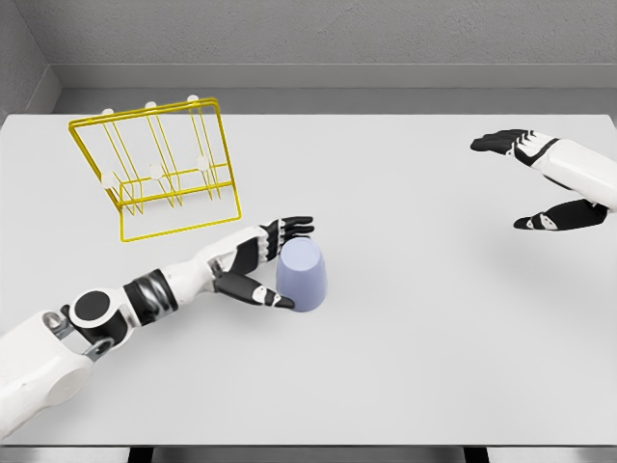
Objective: Place the cup on the cup holder with both arms
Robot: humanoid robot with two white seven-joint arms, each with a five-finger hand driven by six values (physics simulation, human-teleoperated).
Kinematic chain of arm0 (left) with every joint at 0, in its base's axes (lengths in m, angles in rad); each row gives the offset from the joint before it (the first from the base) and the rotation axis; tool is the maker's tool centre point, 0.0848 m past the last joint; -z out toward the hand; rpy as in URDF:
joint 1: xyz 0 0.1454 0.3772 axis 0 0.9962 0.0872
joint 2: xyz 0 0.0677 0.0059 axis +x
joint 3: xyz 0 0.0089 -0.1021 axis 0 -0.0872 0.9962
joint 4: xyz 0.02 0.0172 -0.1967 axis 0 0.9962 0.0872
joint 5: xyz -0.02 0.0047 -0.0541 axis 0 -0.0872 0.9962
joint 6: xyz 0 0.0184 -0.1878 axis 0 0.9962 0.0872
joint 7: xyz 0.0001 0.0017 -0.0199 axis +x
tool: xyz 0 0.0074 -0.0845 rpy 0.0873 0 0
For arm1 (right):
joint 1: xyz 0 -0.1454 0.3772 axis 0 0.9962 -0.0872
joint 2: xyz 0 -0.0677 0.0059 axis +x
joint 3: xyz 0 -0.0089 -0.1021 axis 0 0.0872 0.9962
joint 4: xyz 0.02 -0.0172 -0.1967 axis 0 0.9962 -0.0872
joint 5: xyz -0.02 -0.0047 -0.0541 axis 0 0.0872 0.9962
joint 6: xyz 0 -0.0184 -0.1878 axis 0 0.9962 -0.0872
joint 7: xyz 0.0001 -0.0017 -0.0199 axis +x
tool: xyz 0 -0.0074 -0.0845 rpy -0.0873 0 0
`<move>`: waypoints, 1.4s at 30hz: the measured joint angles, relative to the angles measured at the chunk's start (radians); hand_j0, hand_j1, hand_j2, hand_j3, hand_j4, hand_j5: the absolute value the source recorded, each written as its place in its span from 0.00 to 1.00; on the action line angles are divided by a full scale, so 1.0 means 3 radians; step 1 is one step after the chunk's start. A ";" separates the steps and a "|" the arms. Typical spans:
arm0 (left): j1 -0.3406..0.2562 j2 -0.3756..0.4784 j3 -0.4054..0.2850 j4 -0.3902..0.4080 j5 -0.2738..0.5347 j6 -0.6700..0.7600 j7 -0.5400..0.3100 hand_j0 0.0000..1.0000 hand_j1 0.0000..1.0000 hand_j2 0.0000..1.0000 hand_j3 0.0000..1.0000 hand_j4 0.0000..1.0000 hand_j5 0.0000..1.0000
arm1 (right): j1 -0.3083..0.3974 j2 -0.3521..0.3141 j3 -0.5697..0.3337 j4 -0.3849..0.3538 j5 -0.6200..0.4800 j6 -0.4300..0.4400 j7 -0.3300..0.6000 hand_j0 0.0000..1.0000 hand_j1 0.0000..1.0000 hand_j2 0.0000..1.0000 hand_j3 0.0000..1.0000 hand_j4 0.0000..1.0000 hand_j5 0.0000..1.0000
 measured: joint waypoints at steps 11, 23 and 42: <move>-0.0005 -0.0028 -0.0011 0.0019 -0.0004 0.0043 0.0003 1.00 1.00 1.00 1.00 1.00 1.00 | 0.0000 0.0006 0.0000 0.0001 0.0000 0.0000 0.0000 1.00 1.00 1.00 1.00 1.00 1.00; -0.0005 -0.0086 0.0001 0.0023 -0.0002 0.0163 0.0012 0.86 0.86 0.86 0.86 0.86 0.86 | 0.0000 0.0004 -0.0001 0.0002 -0.0002 0.0000 0.0000 1.00 1.00 1.00 1.00 1.00 1.00; -0.0005 -0.0130 0.0026 0.0037 -0.0012 0.0136 0.0017 0.66 0.66 0.66 0.66 0.66 0.66 | 0.0000 0.0007 -0.0001 -0.0010 -0.0010 0.0000 0.0000 1.00 1.00 1.00 1.00 1.00 1.00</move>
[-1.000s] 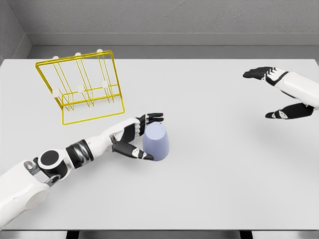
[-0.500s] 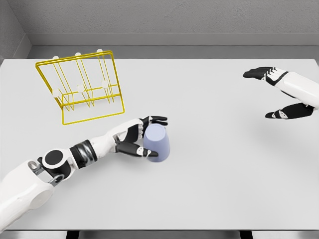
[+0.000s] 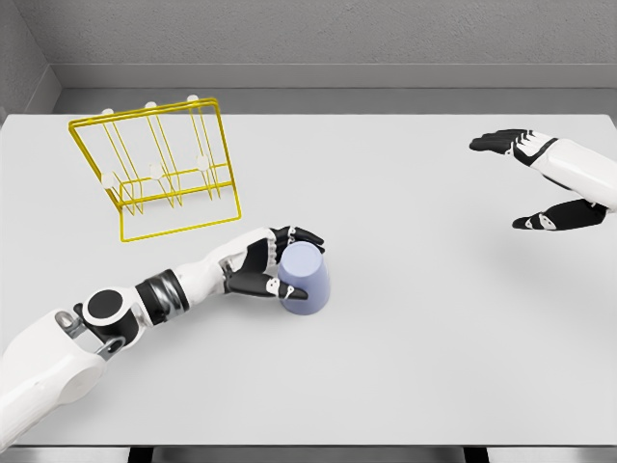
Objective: Place the cup on the cup holder with both arms
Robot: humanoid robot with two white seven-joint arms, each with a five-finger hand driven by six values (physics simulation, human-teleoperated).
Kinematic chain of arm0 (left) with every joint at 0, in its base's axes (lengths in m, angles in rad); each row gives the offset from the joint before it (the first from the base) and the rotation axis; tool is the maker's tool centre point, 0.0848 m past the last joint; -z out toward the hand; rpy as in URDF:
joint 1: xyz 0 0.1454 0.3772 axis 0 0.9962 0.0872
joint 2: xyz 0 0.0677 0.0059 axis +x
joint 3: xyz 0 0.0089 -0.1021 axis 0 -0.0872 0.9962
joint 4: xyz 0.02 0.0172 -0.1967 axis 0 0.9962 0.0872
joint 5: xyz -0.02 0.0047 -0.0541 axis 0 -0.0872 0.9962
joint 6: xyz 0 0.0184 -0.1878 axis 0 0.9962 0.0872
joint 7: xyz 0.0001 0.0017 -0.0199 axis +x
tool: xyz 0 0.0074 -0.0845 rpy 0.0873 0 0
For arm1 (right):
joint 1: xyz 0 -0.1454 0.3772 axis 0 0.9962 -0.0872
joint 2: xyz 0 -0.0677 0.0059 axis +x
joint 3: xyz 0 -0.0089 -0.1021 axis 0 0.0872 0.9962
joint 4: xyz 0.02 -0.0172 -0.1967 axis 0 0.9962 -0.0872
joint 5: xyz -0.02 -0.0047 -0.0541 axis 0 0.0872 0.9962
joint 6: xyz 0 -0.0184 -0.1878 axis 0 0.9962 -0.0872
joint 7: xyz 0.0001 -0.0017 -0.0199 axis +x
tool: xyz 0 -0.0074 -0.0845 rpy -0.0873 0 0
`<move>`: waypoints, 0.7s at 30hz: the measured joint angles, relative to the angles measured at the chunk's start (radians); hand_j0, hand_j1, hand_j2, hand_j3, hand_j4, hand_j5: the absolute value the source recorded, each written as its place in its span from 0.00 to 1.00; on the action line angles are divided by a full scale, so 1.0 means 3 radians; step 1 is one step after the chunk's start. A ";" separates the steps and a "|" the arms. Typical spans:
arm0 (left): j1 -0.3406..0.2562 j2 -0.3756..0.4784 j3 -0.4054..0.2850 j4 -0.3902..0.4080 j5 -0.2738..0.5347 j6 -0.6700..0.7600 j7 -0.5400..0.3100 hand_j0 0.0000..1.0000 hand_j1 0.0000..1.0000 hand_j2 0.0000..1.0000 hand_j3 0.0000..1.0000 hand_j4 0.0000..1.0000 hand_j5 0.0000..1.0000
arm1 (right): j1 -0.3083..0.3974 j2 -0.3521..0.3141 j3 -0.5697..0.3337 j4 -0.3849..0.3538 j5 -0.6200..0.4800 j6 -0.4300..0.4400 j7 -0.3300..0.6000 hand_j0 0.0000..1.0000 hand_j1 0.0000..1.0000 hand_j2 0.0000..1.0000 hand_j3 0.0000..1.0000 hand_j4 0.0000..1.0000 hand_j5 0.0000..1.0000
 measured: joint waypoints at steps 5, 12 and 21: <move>-0.0015 0.0016 0.0017 -0.0034 0.0009 -0.0003 0.0000 0.66 0.66 0.66 0.66 0.66 0.66 | 0.0000 0.0001 0.0000 -0.0003 0.0000 0.0000 0.0000 1.00 1.00 1.00 1.00 1.00 1.00; -0.0010 0.0100 0.0068 -0.0208 0.0015 -0.0003 0.0004 0.67 0.67 0.67 0.67 0.67 0.67 | 0.0000 0.0001 0.0001 -0.0009 0.0000 0.0000 0.0000 1.00 1.00 1.00 1.00 1.00 1.00; 0.0005 0.0334 0.0241 -0.0407 0.0021 -0.0003 0.0005 0.67 0.67 0.67 0.67 0.67 0.67 | 0.0000 0.0001 0.0001 -0.0015 0.0000 0.0000 0.0000 1.00 1.00 1.00 1.00 1.00 1.00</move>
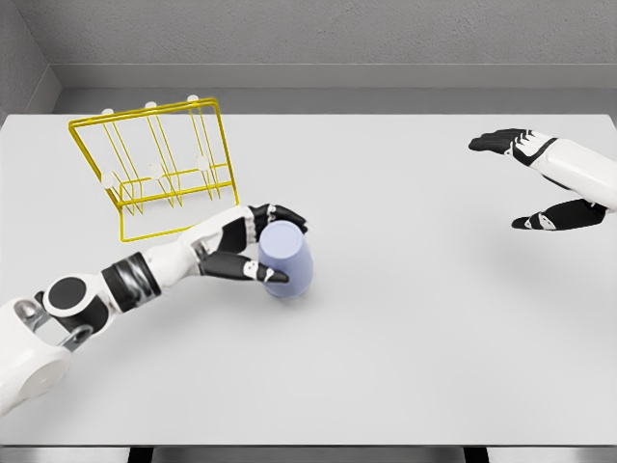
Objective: Place the cup on the cup holder with both arms
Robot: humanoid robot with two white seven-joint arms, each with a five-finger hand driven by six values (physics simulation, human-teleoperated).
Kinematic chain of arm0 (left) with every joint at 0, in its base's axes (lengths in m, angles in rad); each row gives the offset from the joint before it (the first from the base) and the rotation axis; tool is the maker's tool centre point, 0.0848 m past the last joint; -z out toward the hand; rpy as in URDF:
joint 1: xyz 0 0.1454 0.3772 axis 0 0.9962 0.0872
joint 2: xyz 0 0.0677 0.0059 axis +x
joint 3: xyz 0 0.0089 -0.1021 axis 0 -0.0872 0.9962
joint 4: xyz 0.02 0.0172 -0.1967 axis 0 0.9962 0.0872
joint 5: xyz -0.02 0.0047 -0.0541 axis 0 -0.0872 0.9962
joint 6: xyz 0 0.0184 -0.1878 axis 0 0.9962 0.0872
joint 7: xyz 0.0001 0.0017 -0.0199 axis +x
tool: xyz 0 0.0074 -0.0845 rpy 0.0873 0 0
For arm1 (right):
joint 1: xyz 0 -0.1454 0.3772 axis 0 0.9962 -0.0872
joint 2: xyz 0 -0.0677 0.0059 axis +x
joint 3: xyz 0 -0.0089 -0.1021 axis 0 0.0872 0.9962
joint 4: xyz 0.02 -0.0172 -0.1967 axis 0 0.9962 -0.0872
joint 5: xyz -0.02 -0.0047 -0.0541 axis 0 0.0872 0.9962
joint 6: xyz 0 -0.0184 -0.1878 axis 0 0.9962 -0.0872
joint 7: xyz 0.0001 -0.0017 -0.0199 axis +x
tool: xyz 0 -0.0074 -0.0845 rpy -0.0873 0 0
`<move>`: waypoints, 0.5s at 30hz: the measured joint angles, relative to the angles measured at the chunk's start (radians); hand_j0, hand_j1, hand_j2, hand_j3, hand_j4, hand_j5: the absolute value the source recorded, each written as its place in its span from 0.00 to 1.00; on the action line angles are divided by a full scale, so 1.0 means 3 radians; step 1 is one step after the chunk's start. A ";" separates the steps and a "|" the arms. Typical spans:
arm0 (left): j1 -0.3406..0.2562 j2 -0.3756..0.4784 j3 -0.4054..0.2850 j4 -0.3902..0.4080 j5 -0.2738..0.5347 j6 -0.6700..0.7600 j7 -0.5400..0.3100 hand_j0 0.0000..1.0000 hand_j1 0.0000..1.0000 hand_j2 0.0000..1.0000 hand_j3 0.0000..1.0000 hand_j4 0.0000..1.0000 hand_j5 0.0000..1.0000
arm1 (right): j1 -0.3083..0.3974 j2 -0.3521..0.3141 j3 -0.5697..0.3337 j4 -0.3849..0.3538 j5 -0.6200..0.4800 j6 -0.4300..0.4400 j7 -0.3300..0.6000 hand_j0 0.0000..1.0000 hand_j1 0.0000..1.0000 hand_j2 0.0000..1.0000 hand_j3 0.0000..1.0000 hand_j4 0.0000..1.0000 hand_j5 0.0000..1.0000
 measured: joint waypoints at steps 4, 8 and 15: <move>0.0000 0.0062 0.0078 -0.0026 0.0002 0.0000 0.0000 0.67 0.67 0.67 0.67 0.67 0.67 | 0.0000 0.0000 0.0000 -0.0005 0.0000 0.0000 0.0000 1.00 1.00 1.00 1.00 1.00 1.00; 0.0000 0.0135 0.0163 -0.0045 0.0005 -0.0016 0.0000 0.67 0.67 0.67 0.67 0.67 0.67 | 0.0000 0.0000 0.0000 -0.0006 0.0000 0.0000 0.0000 1.00 1.00 1.00 1.00 1.00 1.00; -0.0005 0.0247 0.0265 -0.0112 0.0006 -0.0046 0.0000 0.67 0.67 0.67 0.67 0.67 0.67 | 0.0000 0.0000 0.0000 -0.0006 0.0000 0.0000 0.0000 1.00 1.00 1.00 1.00 1.00 1.00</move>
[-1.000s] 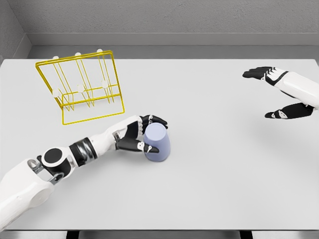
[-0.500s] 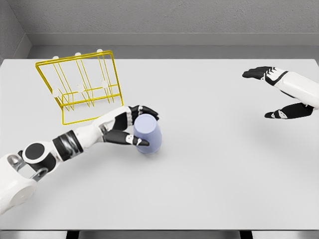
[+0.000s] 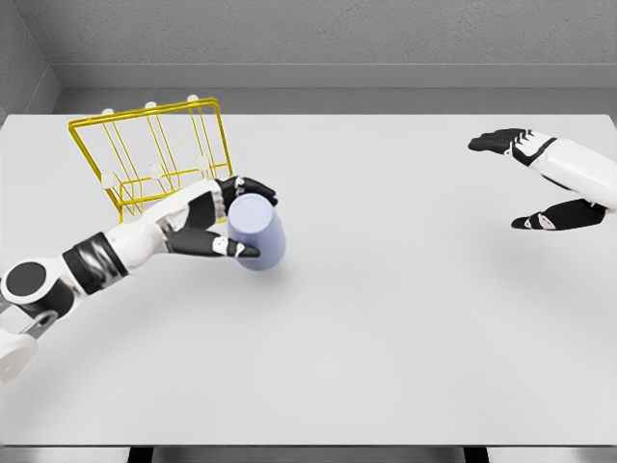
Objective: Place the cup on the cup holder with both arms
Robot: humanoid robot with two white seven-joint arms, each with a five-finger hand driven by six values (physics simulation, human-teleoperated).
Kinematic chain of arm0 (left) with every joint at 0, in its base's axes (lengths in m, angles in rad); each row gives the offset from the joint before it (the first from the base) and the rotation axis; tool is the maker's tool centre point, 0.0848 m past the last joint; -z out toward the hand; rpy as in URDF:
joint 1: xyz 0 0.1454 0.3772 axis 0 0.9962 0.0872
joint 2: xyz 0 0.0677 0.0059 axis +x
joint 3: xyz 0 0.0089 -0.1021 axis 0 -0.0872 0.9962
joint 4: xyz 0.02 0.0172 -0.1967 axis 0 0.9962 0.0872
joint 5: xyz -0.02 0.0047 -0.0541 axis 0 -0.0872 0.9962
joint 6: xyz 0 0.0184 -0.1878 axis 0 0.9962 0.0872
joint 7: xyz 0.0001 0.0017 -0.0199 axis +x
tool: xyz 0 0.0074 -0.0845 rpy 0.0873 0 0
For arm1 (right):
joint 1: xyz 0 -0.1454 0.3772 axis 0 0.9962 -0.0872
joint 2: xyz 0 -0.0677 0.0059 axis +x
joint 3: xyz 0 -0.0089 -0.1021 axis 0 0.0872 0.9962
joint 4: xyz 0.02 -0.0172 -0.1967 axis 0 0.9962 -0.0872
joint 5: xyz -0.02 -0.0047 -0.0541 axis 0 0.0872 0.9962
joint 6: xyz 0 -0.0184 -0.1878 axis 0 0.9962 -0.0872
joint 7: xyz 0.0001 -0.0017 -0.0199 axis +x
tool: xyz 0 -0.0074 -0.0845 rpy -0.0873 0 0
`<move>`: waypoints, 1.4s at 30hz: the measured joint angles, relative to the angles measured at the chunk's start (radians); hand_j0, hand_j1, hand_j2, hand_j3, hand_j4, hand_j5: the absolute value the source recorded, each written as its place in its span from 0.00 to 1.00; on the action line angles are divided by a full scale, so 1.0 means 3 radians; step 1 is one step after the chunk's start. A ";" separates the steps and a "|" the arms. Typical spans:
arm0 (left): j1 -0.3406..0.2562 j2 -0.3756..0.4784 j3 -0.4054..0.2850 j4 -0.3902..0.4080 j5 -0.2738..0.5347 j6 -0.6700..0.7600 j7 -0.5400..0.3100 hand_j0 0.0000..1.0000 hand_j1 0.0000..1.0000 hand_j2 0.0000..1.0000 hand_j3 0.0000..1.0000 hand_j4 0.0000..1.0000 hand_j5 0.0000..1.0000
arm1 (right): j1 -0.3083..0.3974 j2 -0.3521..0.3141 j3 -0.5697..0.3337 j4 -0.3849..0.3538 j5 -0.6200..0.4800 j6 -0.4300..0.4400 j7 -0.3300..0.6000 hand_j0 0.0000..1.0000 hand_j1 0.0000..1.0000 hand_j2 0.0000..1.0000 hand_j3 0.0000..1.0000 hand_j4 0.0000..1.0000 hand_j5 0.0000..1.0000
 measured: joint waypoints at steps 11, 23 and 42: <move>-0.0005 0.0128 0.0193 -0.0067 0.0005 -0.0028 0.0000 0.67 0.67 0.67 0.67 0.67 0.67 | 0.0005 0.0000 0.0000 -0.0006 -0.0001 0.0000 0.0000 1.00 1.00 1.00 1.00 1.00 1.00; -0.0015 0.0248 0.0408 -0.0094 0.0041 -0.0073 0.0003 0.67 0.67 0.67 0.67 0.67 0.67 | 0.0000 0.0000 0.0000 -0.0004 0.0001 0.0000 0.0000 1.00 1.00 1.00 1.00 1.00 1.00; -0.0010 0.0444 0.0624 -0.0146 0.0162 -0.0217 0.0005 0.68 0.68 0.68 0.68 0.68 0.68 | 0.0000 0.0000 0.0000 -0.0004 0.0000 0.0000 0.0000 1.00 1.00 1.00 1.00 1.00 1.00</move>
